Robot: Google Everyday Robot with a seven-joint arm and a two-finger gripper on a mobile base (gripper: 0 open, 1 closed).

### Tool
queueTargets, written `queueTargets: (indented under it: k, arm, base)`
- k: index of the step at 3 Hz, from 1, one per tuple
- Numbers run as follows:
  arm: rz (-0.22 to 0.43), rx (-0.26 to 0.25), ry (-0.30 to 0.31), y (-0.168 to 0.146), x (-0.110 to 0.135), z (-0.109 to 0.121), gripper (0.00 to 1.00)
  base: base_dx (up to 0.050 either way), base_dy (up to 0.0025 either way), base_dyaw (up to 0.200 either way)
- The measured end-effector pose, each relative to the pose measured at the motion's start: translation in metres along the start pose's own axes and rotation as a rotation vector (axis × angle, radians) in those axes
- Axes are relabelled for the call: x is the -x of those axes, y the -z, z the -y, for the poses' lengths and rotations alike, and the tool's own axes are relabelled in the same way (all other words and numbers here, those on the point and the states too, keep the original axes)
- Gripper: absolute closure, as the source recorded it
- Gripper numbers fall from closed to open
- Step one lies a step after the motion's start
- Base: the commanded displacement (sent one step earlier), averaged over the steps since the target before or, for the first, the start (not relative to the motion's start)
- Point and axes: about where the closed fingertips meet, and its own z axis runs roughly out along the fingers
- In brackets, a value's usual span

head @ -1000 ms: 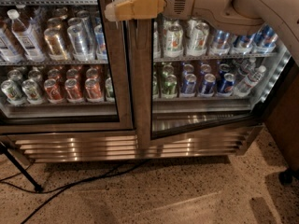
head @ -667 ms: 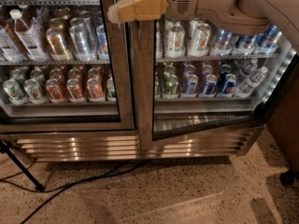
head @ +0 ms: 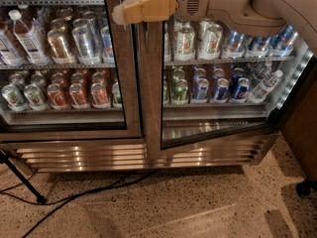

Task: Open right fridge door

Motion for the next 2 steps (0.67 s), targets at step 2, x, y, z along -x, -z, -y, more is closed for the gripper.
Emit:
queueTargets:
  k: [2]
  arm:
    - [-0.040, 0.029, -0.002, -0.0068, -0.0001, -0.0106, 0.00]
  base:
    - [0.000, 0.00000, 0.000]
